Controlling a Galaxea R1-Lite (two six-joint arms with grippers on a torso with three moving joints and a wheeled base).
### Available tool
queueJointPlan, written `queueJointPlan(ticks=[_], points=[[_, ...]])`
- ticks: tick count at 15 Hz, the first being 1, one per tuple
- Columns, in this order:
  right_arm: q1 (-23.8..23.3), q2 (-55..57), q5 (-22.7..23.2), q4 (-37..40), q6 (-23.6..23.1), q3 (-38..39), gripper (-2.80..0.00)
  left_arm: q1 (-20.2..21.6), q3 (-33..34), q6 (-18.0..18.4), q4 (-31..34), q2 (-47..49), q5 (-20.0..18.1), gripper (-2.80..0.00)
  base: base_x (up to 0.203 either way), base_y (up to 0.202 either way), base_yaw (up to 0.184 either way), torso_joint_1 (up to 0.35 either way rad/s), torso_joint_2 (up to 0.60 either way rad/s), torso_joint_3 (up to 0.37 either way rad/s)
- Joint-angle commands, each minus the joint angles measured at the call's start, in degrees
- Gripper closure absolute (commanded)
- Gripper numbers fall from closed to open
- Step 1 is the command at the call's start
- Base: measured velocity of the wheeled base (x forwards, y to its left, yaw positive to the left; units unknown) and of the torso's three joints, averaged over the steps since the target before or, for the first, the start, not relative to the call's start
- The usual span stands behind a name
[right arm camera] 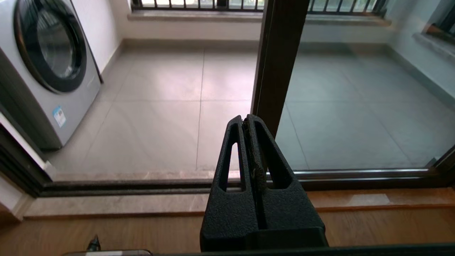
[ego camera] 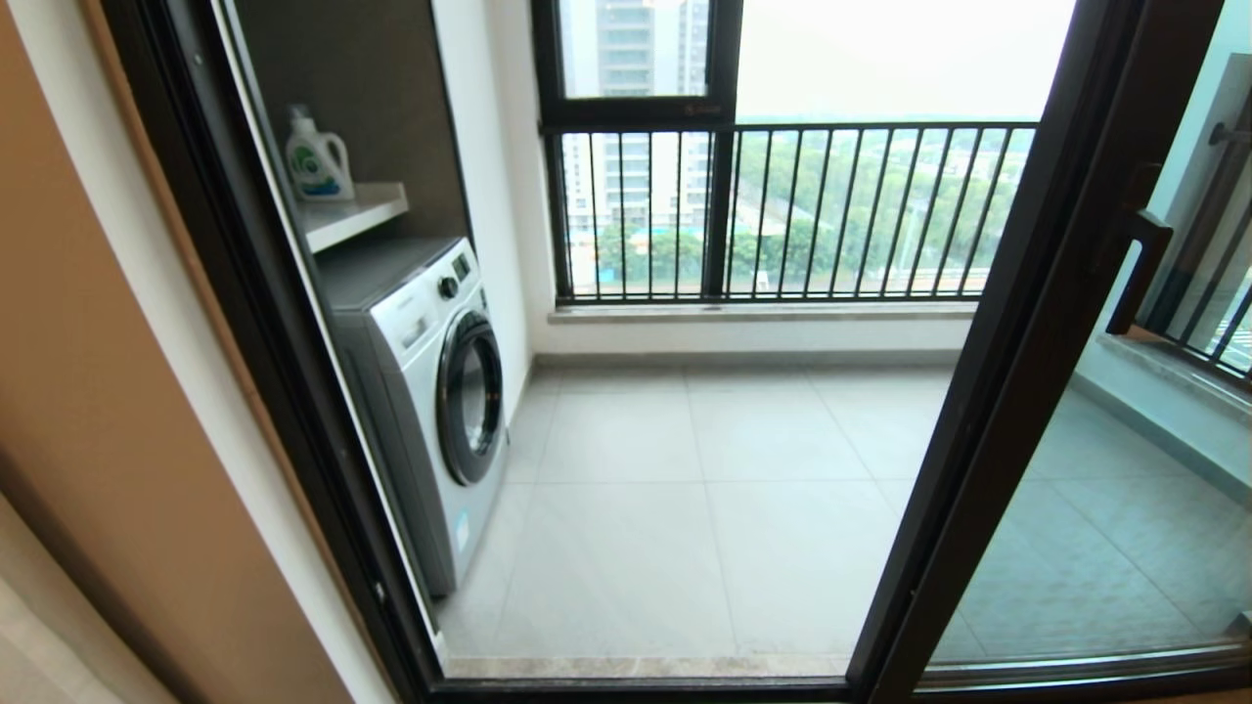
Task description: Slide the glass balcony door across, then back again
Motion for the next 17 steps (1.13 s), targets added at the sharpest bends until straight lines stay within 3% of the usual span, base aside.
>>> queueJointPlan(ticks=[1, 3, 4, 17], points=[[0.1, -0.3, 0.2, -13.4, -2.0, 15.8, 0.00, 0.0, 0.0, 0.0, 0.0, 0.1, 0.0, 0.00, 0.000, 0.000, 0.000, 0.000, 0.00, 0.000], [0.1, -0.3, 1.8, -28.7, -3.1, 25.4, 0.00, 0.0, 0.0, -0.1, 0.0, 0.1, 0.0, 0.00, 0.000, 0.000, 0.000, 0.000, 0.00, 0.000], [0.2, -0.3, 2.8, -31.5, -3.5, 26.9, 0.00, 0.0, 0.0, -0.1, 0.0, 0.1, 0.0, 0.00, 0.000, 0.000, 0.000, 0.000, 0.00, 0.000], [0.1, -0.3, 2.6, -32.2, -1.7, 26.9, 0.00, 0.0, 0.0, -0.1, 0.0, 0.1, 0.0, 0.00, 0.000, 0.000, 0.000, 0.000, 0.00, 0.000]])
